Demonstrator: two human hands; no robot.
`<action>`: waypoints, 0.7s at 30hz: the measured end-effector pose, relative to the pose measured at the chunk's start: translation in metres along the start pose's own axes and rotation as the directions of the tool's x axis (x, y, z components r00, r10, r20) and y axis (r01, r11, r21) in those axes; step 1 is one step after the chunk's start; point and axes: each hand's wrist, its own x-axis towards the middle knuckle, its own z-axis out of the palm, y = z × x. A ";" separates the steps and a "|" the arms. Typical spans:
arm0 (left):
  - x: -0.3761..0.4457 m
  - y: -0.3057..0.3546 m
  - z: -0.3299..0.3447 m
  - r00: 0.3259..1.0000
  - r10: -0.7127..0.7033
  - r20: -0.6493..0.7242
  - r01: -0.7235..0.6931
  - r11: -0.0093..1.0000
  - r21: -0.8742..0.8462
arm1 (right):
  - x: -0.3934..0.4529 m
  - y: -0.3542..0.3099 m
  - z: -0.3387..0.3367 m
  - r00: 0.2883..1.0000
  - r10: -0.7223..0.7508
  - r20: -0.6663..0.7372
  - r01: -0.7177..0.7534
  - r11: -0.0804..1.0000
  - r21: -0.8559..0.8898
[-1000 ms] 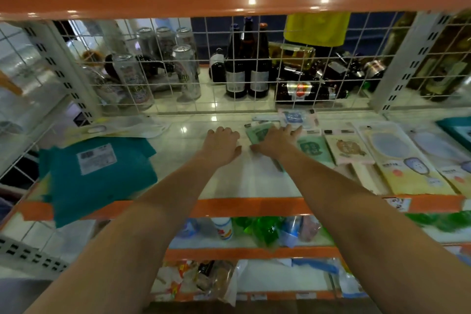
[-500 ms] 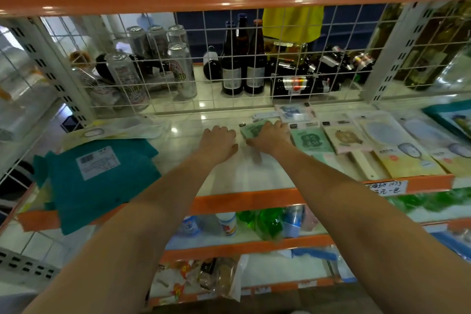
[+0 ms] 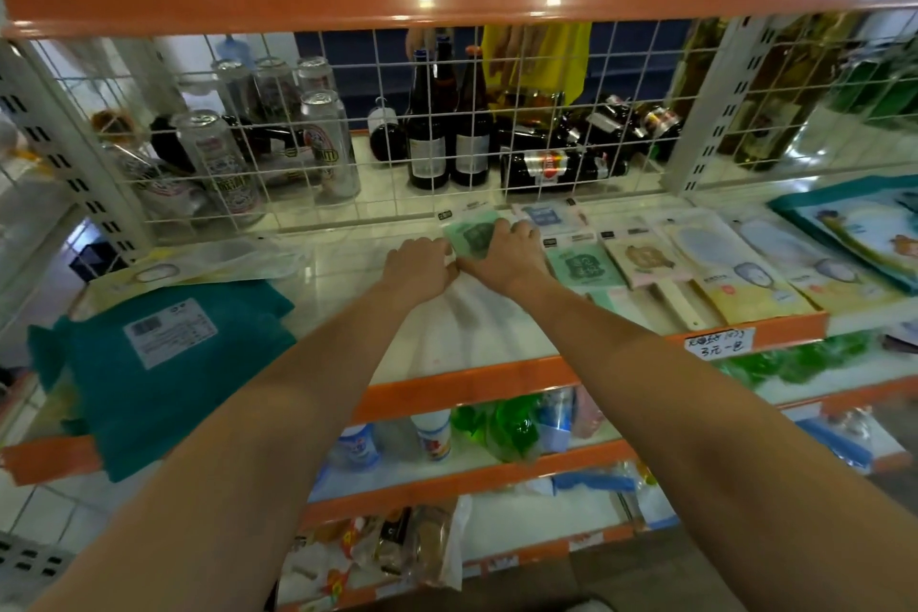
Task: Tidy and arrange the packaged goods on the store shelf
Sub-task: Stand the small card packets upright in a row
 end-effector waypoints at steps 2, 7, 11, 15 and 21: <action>0.003 0.001 -0.002 0.999 -0.038 0.016 0.039 0.996 -0.081 | -0.001 -0.001 -0.003 1.000 -0.012 -0.017 0.013 1.000 0.015; 0.006 0.010 -0.013 0.994 -0.107 0.040 0.113 0.961 -0.254 | 0.003 0.001 -0.011 0.999 -0.027 -0.042 0.029 0.999 0.028; 0.010 0.026 -0.024 0.979 -0.203 0.038 0.195 0.845 -0.497 | 0.005 0.008 -0.020 0.997 -0.032 -0.065 0.037 0.997 0.066; 0.016 0.050 -0.025 0.944 -0.294 0.150 0.286 0.499 -0.818 | 0.007 0.023 -0.025 0.996 -0.032 -0.084 0.040 0.994 0.101; 0.023 0.091 -0.022 0.913 -0.304 0.274 0.331 0.158 -0.930 | 0.012 0.050 -0.039 0.996 -0.032 -0.083 0.041 0.993 0.112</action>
